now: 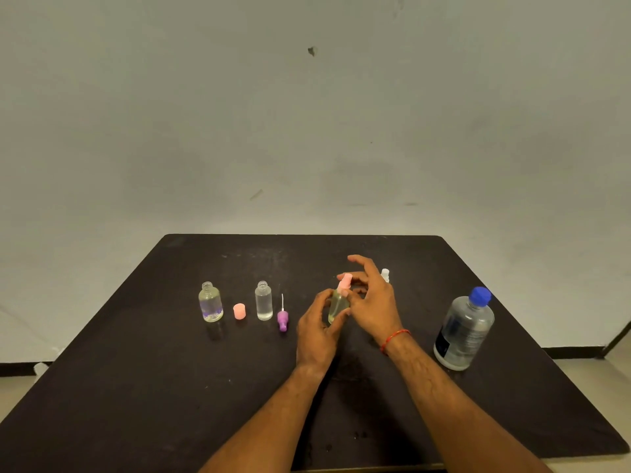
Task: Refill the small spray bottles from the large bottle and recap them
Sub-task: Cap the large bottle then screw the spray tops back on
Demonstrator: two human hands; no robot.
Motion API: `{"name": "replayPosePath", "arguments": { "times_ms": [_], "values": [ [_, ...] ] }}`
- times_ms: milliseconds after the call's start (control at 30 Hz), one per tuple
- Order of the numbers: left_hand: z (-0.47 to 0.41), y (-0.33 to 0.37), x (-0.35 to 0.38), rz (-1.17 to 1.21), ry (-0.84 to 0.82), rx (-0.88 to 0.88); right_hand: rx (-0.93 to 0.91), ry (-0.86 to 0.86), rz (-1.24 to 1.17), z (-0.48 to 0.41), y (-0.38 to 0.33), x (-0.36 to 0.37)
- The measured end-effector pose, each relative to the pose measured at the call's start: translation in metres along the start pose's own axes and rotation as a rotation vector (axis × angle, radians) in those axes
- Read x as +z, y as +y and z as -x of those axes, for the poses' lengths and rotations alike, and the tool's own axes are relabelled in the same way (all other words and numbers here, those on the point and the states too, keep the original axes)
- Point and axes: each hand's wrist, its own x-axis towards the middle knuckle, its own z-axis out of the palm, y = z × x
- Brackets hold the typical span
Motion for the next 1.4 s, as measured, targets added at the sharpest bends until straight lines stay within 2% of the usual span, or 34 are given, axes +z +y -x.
{"name": "replayPosePath", "arguments": {
  "times_ms": [233,500,800,1000,1267,1400],
  "values": [
    [0.0001,0.0007,-0.0004,0.007,-0.006,-0.015,-0.019,0.108,0.060,-0.0005,-0.0002,0.0036],
    [-0.0005,-0.0009,0.0003,0.016,-0.008,-0.005,0.014,0.004,-0.026,-0.0003,0.0031,0.0015],
    [-0.0002,-0.0022,0.0004,0.004,-0.015,-0.027,-0.013,0.071,0.069,-0.0034,-0.0015,0.0050],
    [-0.0007,-0.0019,0.0003,0.001,-0.002,-0.008,-0.018,-0.030,-0.004,-0.0029,0.0003,-0.0010],
    [0.0001,-0.0014,-0.0004,-0.023,-0.026,-0.003,-0.013,0.045,0.035,-0.0014,-0.0025,0.0033],
    [0.0001,-0.0021,-0.0002,-0.010,-0.028,-0.011,-0.007,0.029,0.037,-0.0018,-0.0030,0.0038]
  ]
}}
